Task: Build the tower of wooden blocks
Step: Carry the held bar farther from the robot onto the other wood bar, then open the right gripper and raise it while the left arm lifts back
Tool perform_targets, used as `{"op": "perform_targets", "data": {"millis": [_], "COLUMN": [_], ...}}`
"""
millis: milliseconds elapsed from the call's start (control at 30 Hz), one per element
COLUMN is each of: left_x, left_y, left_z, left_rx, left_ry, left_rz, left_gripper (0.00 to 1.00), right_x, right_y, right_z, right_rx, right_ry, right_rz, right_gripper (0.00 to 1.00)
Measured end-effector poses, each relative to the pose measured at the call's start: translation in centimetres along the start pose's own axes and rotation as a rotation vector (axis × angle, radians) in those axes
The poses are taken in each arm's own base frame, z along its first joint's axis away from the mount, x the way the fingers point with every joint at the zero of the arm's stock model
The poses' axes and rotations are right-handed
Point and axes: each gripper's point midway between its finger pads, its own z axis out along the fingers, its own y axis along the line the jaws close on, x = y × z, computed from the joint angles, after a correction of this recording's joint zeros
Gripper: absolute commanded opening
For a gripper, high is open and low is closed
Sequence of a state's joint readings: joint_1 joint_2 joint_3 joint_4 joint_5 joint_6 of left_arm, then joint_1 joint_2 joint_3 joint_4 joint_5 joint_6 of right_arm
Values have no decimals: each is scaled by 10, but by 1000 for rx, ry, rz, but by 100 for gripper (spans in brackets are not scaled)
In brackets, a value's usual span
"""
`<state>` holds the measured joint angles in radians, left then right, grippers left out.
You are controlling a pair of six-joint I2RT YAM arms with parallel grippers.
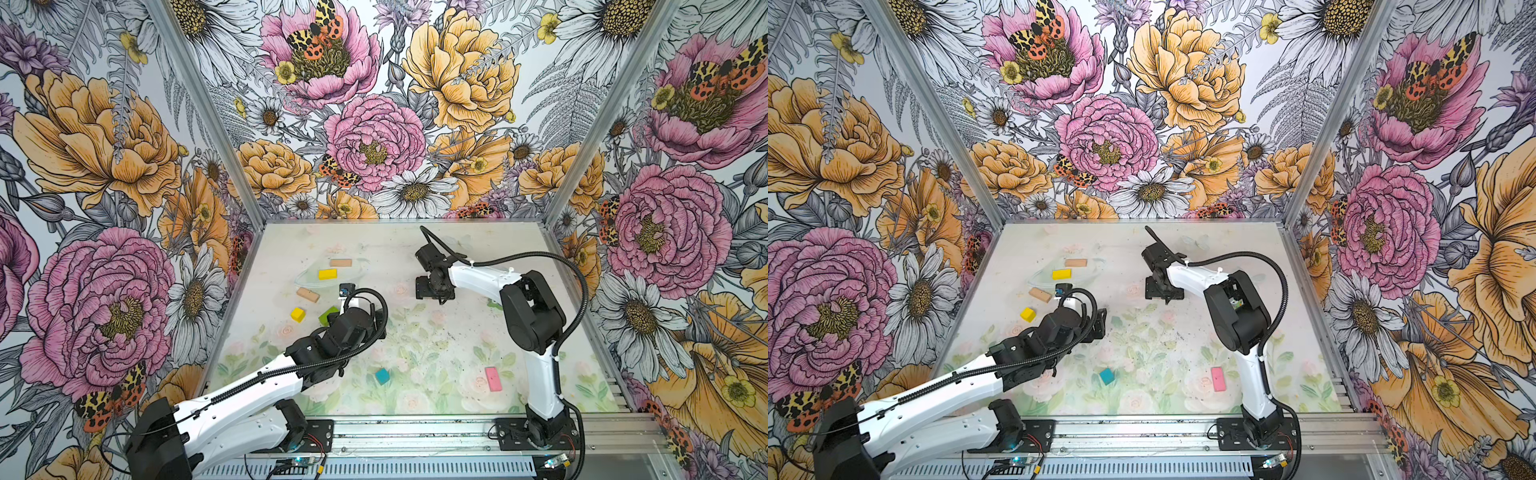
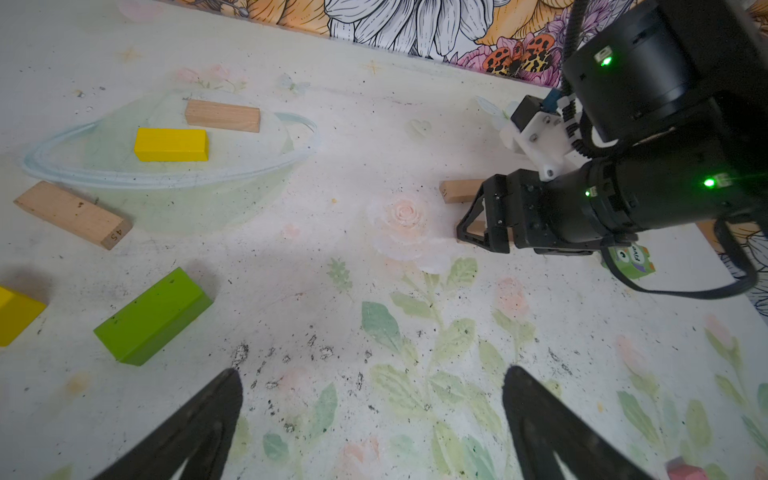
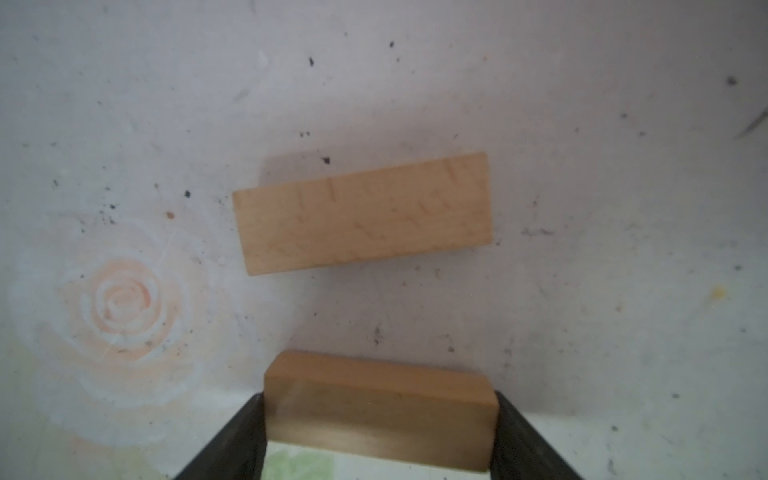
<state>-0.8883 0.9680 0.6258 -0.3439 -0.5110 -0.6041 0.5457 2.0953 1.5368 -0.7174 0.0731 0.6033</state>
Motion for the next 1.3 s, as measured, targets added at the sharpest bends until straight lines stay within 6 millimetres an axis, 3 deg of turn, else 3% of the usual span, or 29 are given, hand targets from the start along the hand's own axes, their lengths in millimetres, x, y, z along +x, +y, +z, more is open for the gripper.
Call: {"op": "perform_targets", "data": {"millis": [1067, 1300], "left_x": [-1, -2], "left_y": [-4, -4], "left_z": [9, 10], "left_rx": [-31, -36], "left_ry": [14, 11], "left_rz": [18, 18], "left_gripper": [99, 99], "right_x": [-29, -30], "right_y": [-1, 1], "right_z": [10, 11], "right_rx": [-12, -19], "right_ry": [-22, -18], "right_rz": [-32, -38], "right_gripper": [78, 84]}}
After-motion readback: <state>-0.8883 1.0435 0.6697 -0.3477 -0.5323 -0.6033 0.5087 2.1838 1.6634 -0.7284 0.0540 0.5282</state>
